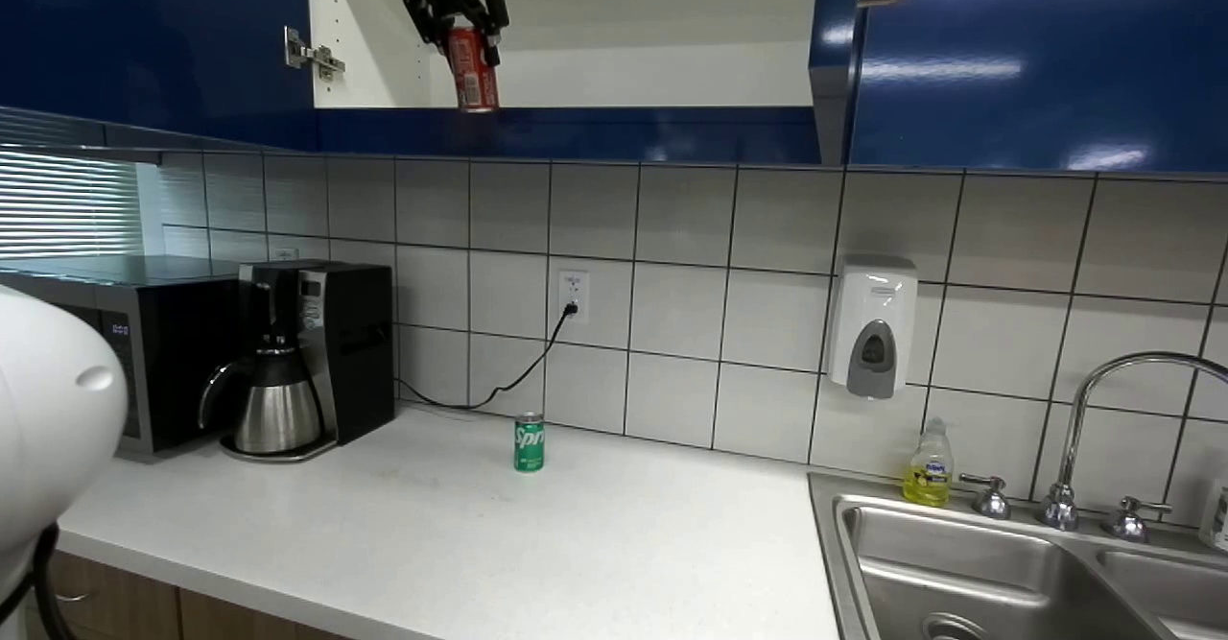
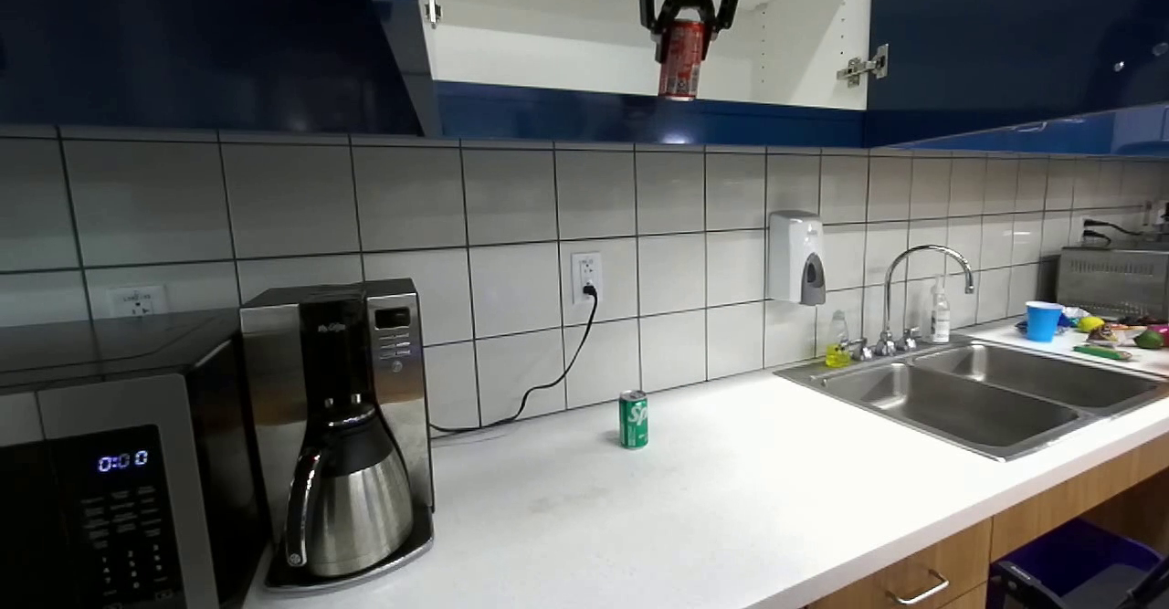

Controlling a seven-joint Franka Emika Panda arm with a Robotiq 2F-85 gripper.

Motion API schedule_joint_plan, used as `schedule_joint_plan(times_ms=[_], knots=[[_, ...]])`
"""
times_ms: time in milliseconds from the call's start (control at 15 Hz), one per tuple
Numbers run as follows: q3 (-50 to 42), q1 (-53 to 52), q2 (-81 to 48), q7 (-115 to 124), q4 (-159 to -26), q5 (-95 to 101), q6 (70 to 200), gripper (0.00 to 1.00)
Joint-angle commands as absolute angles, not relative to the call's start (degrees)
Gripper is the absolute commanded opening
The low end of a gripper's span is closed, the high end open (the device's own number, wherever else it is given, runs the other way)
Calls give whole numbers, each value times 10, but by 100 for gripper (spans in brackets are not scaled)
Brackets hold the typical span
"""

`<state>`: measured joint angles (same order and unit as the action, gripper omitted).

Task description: Put the red can in the cabinet

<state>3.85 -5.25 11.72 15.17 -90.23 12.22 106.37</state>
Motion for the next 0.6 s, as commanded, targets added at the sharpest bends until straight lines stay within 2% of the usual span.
schedule_joint_plan(times_ms=[0, 533], knots=[[57, -40, 64, 176, -808, 131, 1028, 39], [57, -53, -19, 199, -671, 144, 975, 39]])
